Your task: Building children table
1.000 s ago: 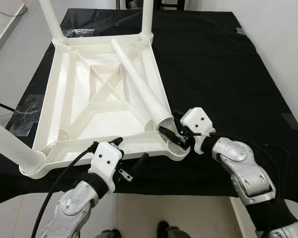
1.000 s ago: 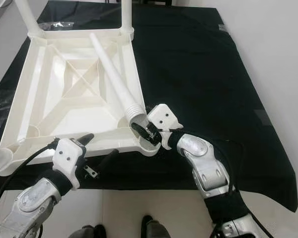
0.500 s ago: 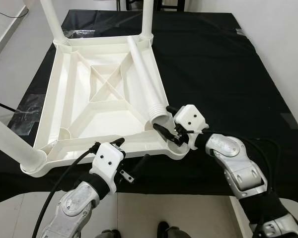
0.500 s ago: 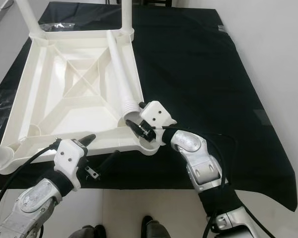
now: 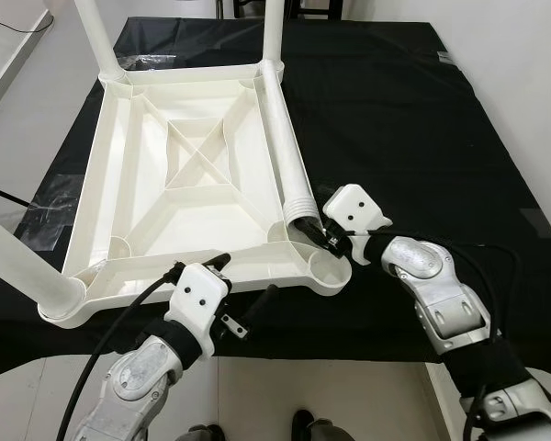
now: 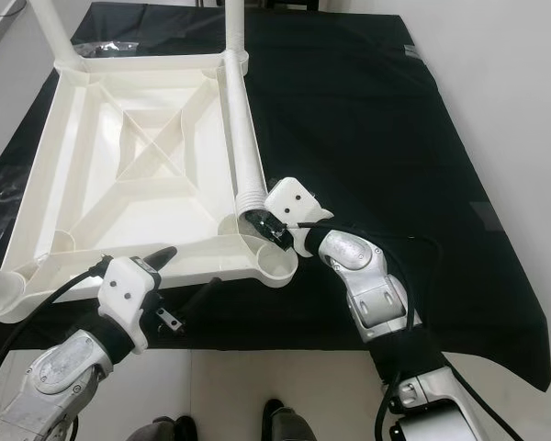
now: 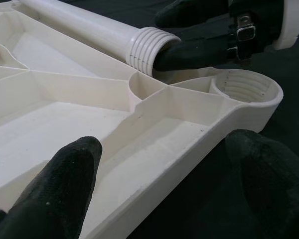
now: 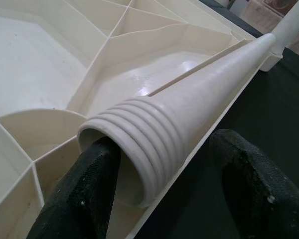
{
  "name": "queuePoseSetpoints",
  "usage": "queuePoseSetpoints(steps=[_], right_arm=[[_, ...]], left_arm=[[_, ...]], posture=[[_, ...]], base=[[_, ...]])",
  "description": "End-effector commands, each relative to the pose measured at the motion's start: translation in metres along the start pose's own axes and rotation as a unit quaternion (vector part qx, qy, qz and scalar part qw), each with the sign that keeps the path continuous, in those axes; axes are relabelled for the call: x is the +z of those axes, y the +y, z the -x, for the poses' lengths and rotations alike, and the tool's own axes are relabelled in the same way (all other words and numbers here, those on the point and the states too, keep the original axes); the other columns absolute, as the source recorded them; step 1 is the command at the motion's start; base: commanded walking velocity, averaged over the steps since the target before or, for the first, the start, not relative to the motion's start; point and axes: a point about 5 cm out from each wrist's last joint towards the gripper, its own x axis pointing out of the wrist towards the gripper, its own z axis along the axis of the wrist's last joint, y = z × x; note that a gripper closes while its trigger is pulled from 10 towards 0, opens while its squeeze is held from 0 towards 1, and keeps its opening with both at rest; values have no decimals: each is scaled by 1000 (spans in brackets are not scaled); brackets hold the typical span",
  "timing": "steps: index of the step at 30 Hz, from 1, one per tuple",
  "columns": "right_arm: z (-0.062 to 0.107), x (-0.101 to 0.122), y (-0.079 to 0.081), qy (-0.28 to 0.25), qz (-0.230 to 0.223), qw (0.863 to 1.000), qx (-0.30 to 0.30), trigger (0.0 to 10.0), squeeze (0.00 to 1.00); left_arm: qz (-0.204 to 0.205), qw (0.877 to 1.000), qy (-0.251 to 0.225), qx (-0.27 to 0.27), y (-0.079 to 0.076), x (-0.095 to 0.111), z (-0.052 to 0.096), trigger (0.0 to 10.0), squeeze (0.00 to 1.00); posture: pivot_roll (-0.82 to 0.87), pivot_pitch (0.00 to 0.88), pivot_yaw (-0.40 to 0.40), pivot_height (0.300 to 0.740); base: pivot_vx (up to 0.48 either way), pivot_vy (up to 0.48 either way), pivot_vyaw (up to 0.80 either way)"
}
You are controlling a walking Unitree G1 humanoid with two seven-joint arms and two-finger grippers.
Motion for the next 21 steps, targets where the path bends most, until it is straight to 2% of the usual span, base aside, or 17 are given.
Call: queuePoseSetpoints(steps=[1, 4, 8, 9, 11, 12, 14, 15, 21], right_arm=[[-1, 1, 0, -6, 1, 1000, -6, 10000, 0], [-6, 3, 5, -2, 10, 1000, -19, 10000, 0], [-16, 4, 18, 11, 47, 998, -34, 10000, 0], [-21, 3, 22, 25, 66, 996, -57, 10000, 0], [-23, 4, 23, 29, 72, 995, -65, 10000, 0], [-25, 4, 24, 33, 79, 994, -73, 7373, 0], [-27, 4, 25, 35, 85, 993, -76, 7373, 0], [-29, 5, 26, 35, 86, 992, -83, 0, 0], [-34, 8, 20, 35, 90, 987, -125, 0, 0]], left_arm=[[-9, 1000, 12, -6, -1, -1, 3, 10000, 0], [-9, 1000, 11, -7, -2, -1, 2, 10000, 0], [-10, 1000, 11, -7, -1, -1, 2, 10000, 0], [-11, 1000, 11, -6, -1, -1, 2, 10000, 0], [-11, 1000, 11, -6, -1, -1, 2, 10000, 0], [-11, 1000, 11, -6, -1, -1, 2, 10000, 0], [-11, 1000, 11, -5, -1, -1, 2, 10000, 0], [-11, 1000, 10, -5, -1, -1, 2, 10000, 0], [-11, 1000, 9, -1, -1, -1, 1, 10000, 0]], posture=[[64, 269, -42, 740], [66, 271, -41, 740], [67, 273, -42, 740], [68, 272, -44, 740], [69, 273, -44, 740], [69, 273, -44, 740], [70, 273, -47, 740], [70, 272, -49, 740], [72, 269, -56, 740]], base=[[0, 0, 0], [0, 0, 0], [0, 0, 0], [0, 0, 0], [0, 0, 0], [0, 0, 0], [0, 0, 0], [0, 0, 0], [0, 0, 0]])
